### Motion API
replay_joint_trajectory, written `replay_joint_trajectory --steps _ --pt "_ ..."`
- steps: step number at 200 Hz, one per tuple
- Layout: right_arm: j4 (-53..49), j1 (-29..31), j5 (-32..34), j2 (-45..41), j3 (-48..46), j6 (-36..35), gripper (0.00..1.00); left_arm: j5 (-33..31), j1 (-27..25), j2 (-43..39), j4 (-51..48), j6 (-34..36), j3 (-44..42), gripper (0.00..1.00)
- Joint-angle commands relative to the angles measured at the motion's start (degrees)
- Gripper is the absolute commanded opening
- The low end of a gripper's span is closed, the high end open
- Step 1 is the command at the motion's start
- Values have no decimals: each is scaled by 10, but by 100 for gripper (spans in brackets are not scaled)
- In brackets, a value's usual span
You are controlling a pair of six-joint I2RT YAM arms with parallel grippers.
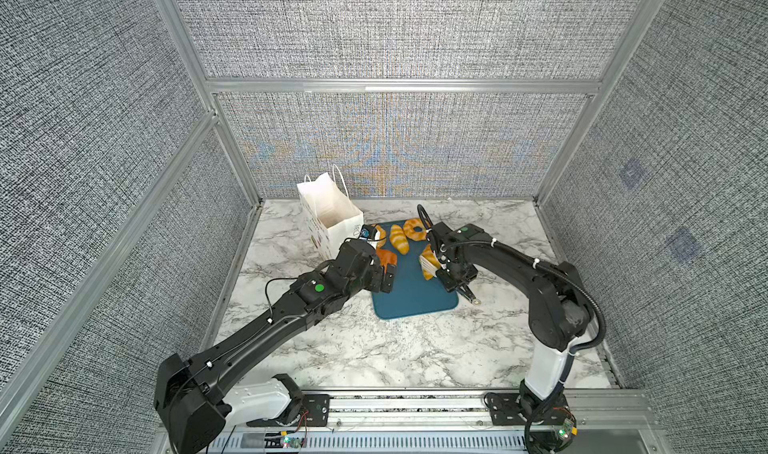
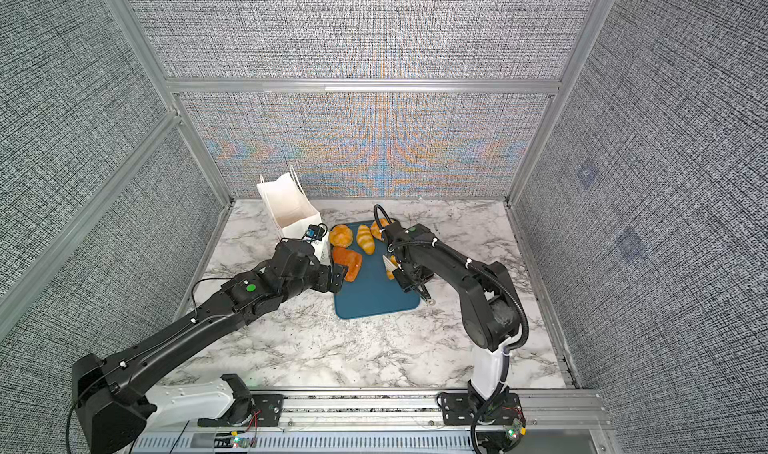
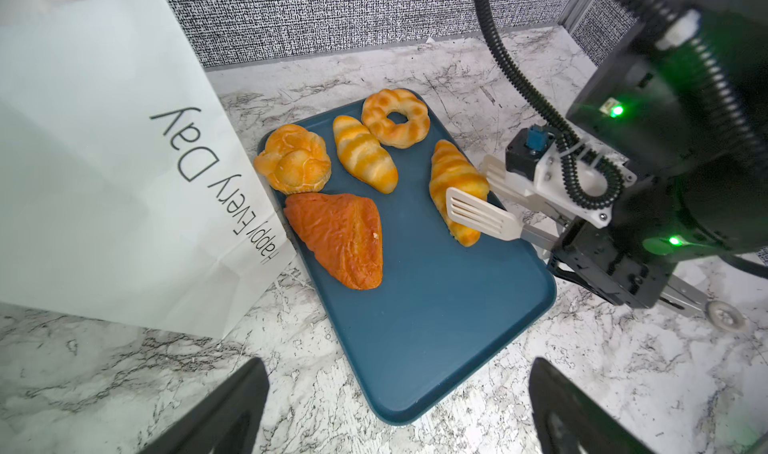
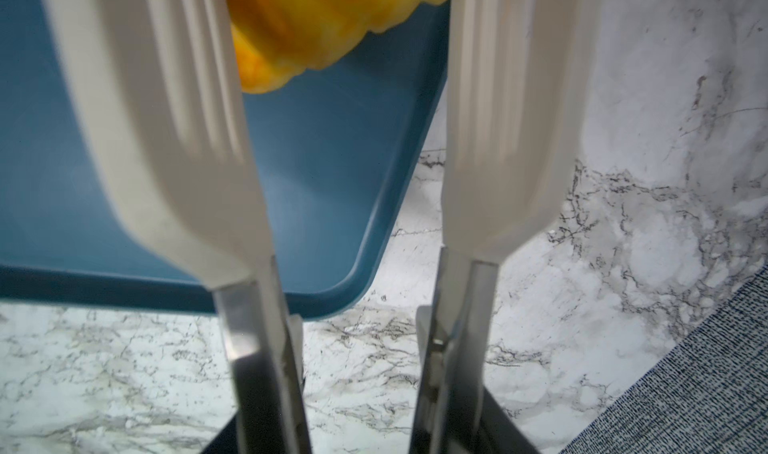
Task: Place the fake bread into the paper bag
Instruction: 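Lower the tongs toward the striped croissant nearest the right gripper, then close the tongs on the striped croissant with the right gripper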
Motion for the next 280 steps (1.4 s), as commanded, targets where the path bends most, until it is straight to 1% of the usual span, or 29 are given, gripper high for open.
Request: replay_joint_trajectory --steps 1,42,69,82,97,134,163,187,218,257,280 --pt "-19 6 -29 -22 -17 -45 52 -5 -1 5 0 5 3 99" --pt "-26 13 -36 -56 -27 -104 52 1 -1 8 6 3 1 99" --pt "-31 13 -16 -47 -9 -114 52 0 -3 8 5 0 1 99" --pt "-45 13 3 -36 7 -102 53 -2 -4 7 4 -2 2 99" --pt "-60 13 16 -31 23 -71 55 -5 -4 5 4 -3 1 99" --pt "-88 14 -4 -45 41 17 58 -10 -8 2 -2 -7 -2 99" --pt "-93 29 -33 -54 35 53 61 -9 -11 -1 0 -7 -14 99" --pt "-102 44 -52 -42 36 67 63 -7 -12 -7 4 -8 -24 99" --pt "-114 53 -58 -27 43 79 63 -8 -15 -19 7 -9 -34 99" --pt "-122 52 -42 -3 46 82 65 -10 -16 -28 4 -7 -46 99" --pt "-121 50 -42 16 63 81 65 -13 -16 -35 6 -7 -52 99"
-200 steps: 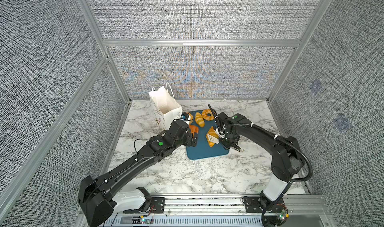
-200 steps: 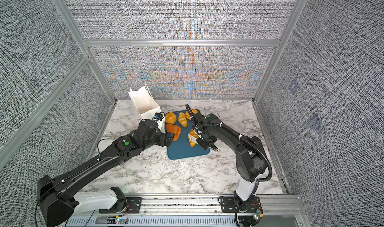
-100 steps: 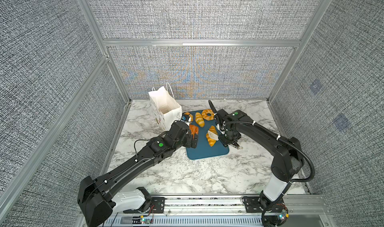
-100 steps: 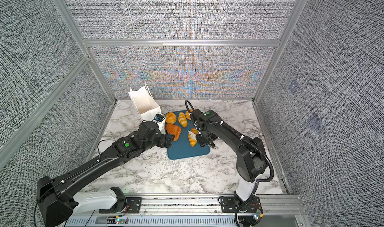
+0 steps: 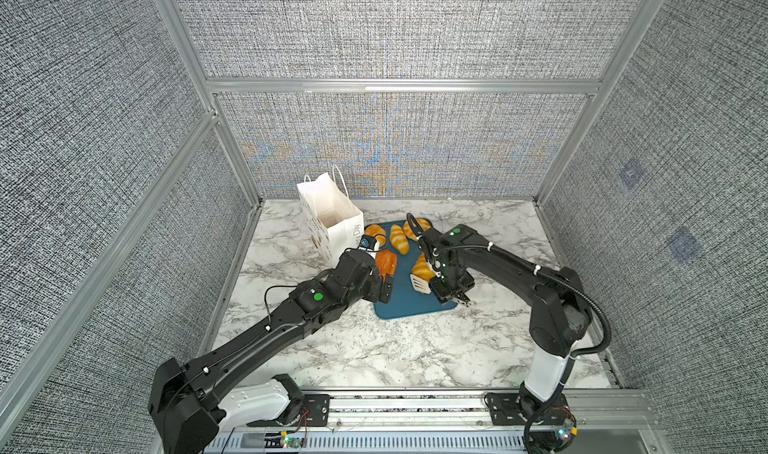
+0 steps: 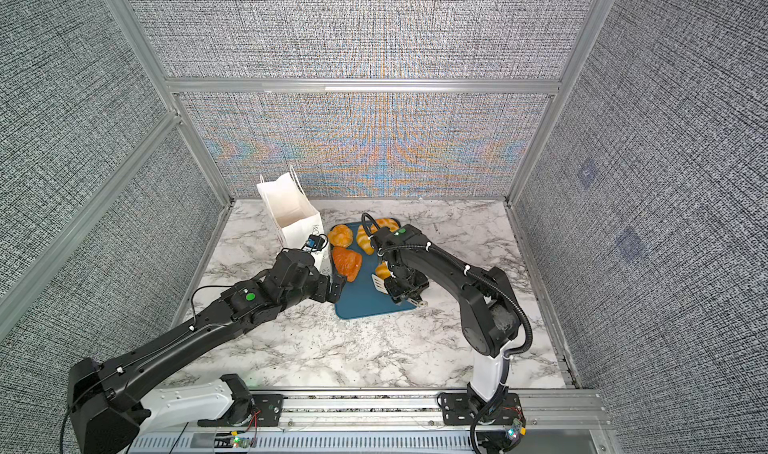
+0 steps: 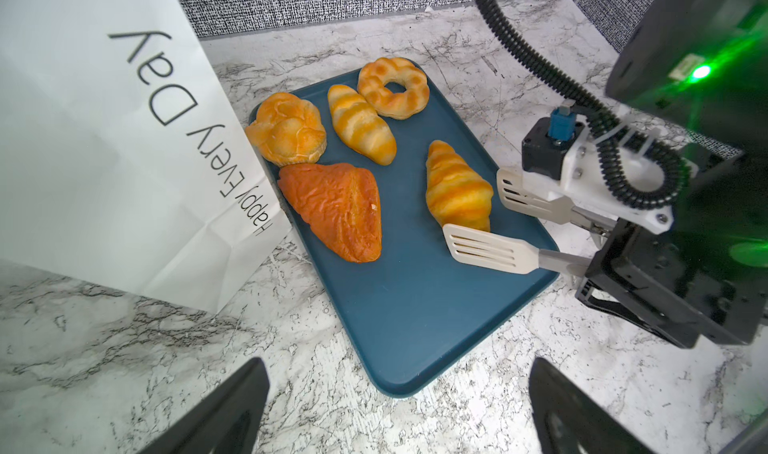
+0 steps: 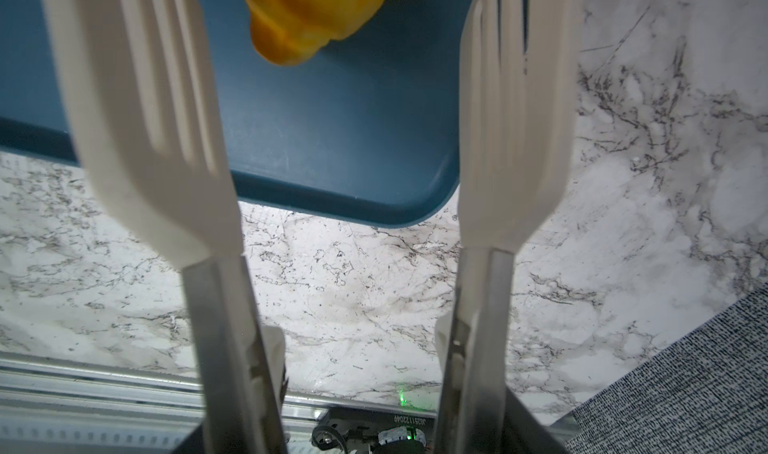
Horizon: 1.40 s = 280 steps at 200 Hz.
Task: Place the fake bread into the paper bag
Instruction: 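Close the tongs on the striped croissant with the right gripper, then lift the striped croissant in the tongs and carry it toward the bag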
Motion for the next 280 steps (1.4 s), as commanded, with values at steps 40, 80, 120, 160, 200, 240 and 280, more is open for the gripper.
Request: replay_joint_trajectory --steps 40,80,120,160,200,240,280 --pt "-14 -5 16 49 42 -3 65 -16 0 -18 2 0 -9 99" --pt "-9 -24 15 65 40 -36 64 -14 0 -18 2 3 -2 99" --pt "-20 -32 11 74 54 -66 52 -8 0 -6 10 6 5 99" --pt "-24 -31 5 75 56 -85 41 -3 0 11 8 11 22 99" --pt "-21 -33 -10 56 43 -105 39 -7 -1 14 17 10 21 99" --pt "-10 -42 -39 36 34 -114 38 -8 0 23 30 17 23 99" --pt "11 -48 -60 15 10 -116 36 -10 0 36 46 37 44 99"
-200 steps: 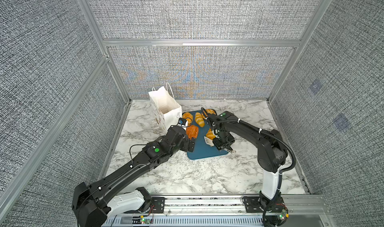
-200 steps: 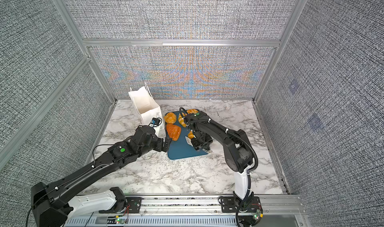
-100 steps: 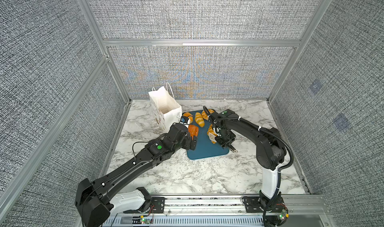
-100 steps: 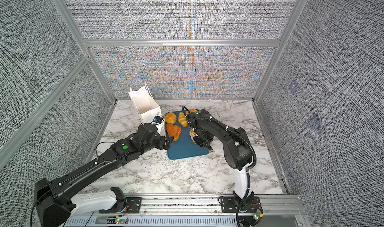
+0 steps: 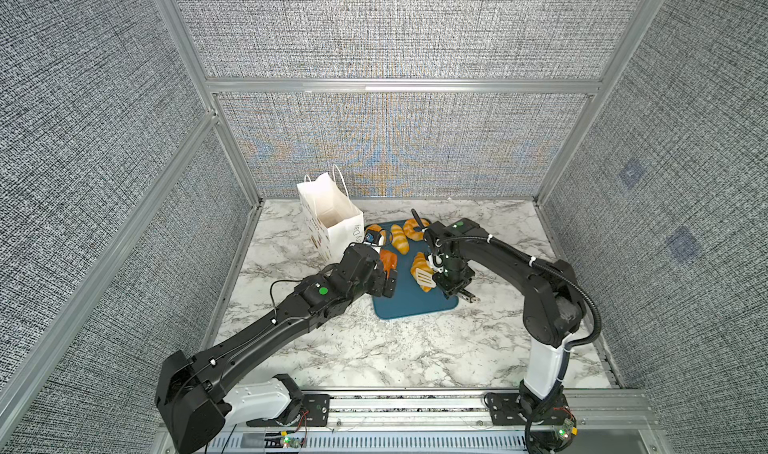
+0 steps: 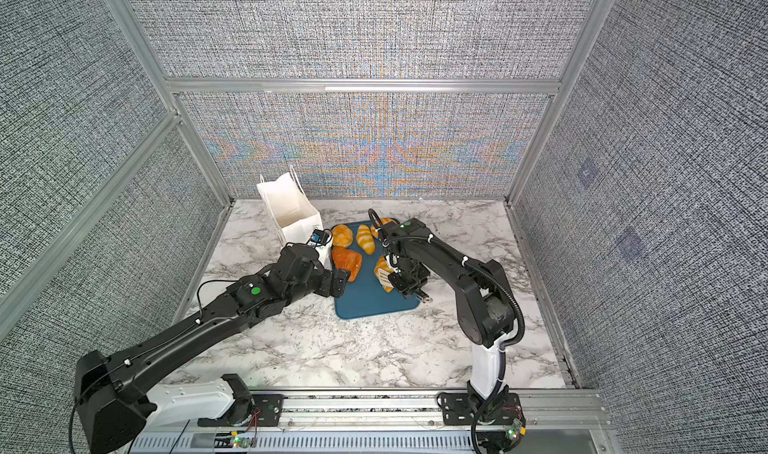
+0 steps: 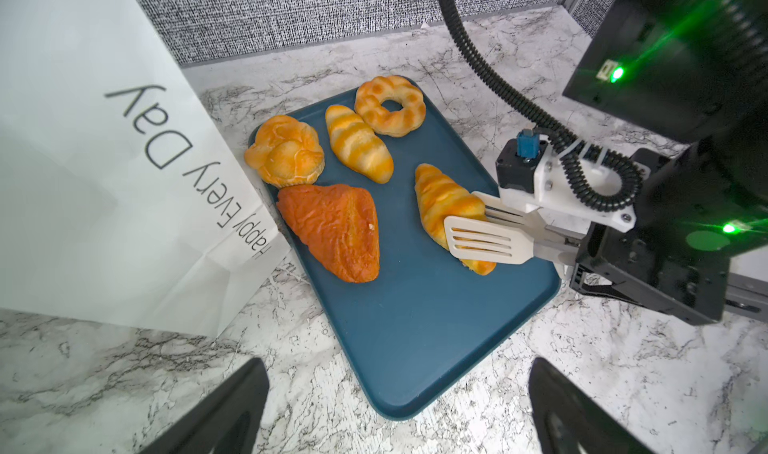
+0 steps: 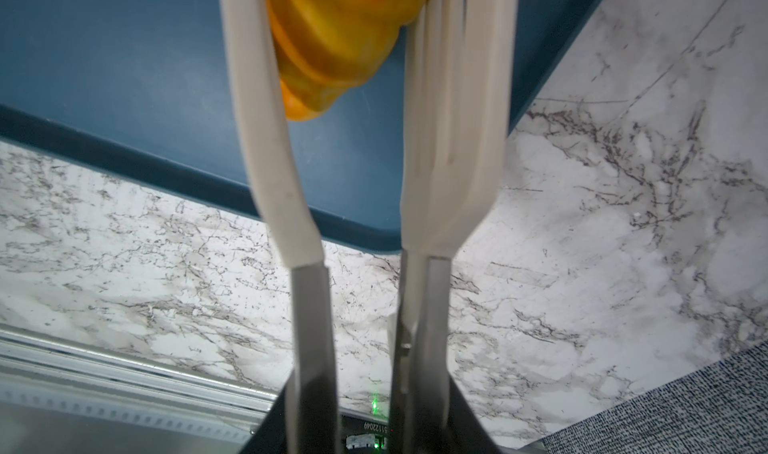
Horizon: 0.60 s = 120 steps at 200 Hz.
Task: Place the fake bread into the paper bag
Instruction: 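Lift the striped croissant in the tongs and carry it toward the bag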
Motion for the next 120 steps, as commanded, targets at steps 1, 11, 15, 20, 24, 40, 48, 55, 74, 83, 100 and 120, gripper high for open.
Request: replay_joint_trajectory --steps 1,11,15,20,24,40,48,55,74,83,100,120 --pt "11 -2 -24 -13 -9 -7 36 -4 0 3 31 16 9 99" --pt "17 -1 -26 -18 -14 -6 36 -3 0 4 37 14 8 99" --pt "19 -1 -26 -20 -15 -5 36 -3 0 4 39 14 7 99" --pt "22 -2 -26 -23 -17 -4 36 -2 0 4 42 12 6 99" --pt "24 -2 -28 -25 -19 -4 36 -2 0 4 44 11 6 99" --pt "35 -5 -35 -34 -25 -2 36 -4 0 3 57 5 1 99" --pt "39 -6 -39 -38 -27 0 36 -5 0 3 61 3 1 99" --pt "43 -7 -42 -41 -28 0 36 -8 0 3 61 2 2 99" --pt "49 -8 -49 -47 -28 1 36 -15 0 4 56 6 8 99" --pt "51 -9 -49 -50 -29 1 36 -19 0 3 53 7 11 99" --pt "56 -9 -54 -57 -31 1 36 -28 0 1 47 10 13 99" --pt "58 -10 -56 -61 -34 -1 36 -34 0 -3 38 8 12 99"
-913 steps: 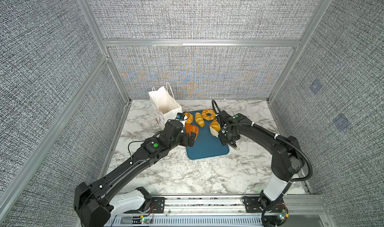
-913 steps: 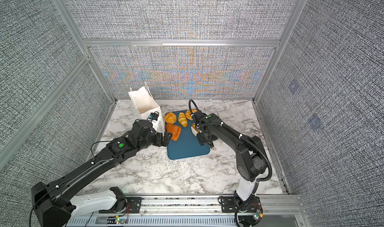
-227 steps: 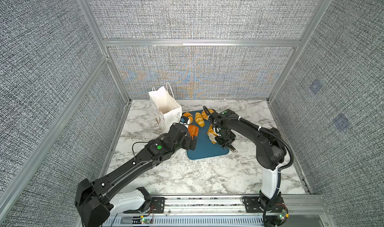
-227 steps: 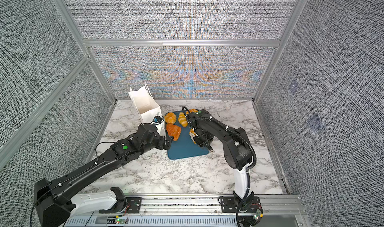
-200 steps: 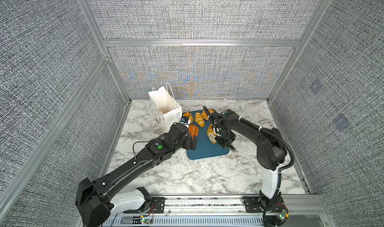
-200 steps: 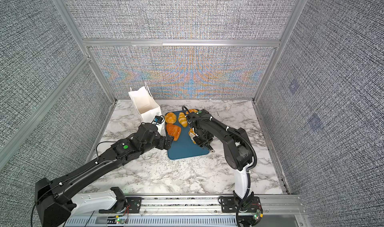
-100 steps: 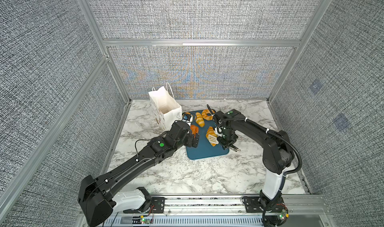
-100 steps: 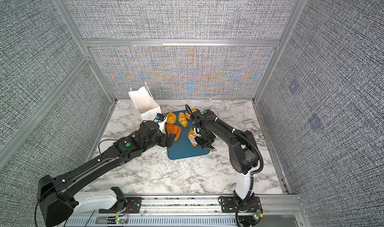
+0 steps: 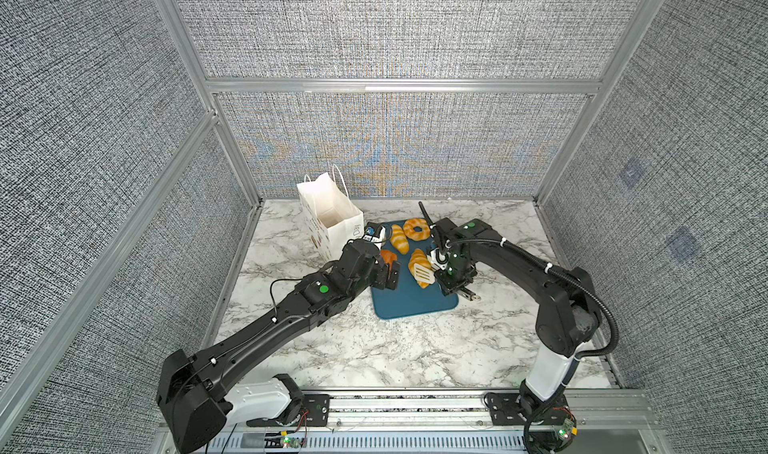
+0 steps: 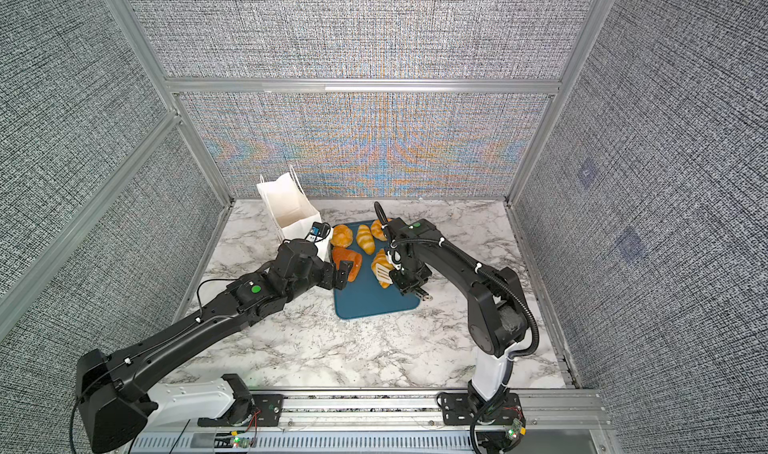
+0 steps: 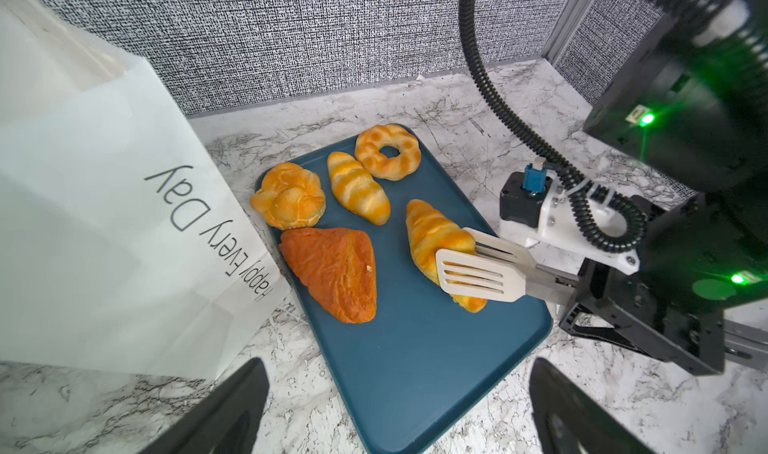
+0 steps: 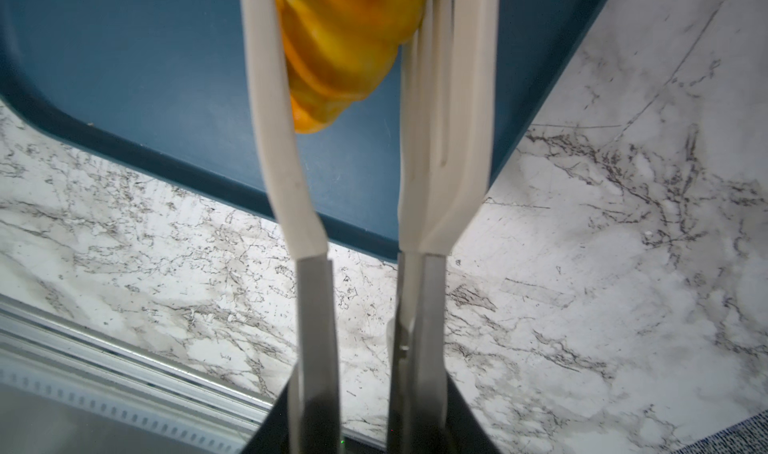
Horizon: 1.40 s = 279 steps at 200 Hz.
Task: Place the fake bread into the paper bag
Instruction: 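Lift the striped croissant in the tongs and carry it toward the bag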
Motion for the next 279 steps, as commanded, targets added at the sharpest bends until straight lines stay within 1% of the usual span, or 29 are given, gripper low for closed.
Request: replay_joint_trajectory --steps 1,75,127,197,279 --pt "6 -1 -11 -8 -1 -2 36 -16 0 -5 -4 2 4 99" --pt "9 -2 -21 -15 16 -4 36 -44 0 -31 -25 -3 1 99" --pt "6 -2 -30 -25 42 -3 36 -45 3 -31 -38 -3 12 99" --pt "4 5 -54 -40 84 1 36 -21 17 -41 -52 12 35 99" --pt "3 27 -65 -37 154 3 36 -15 49 -56 -75 29 57 99"
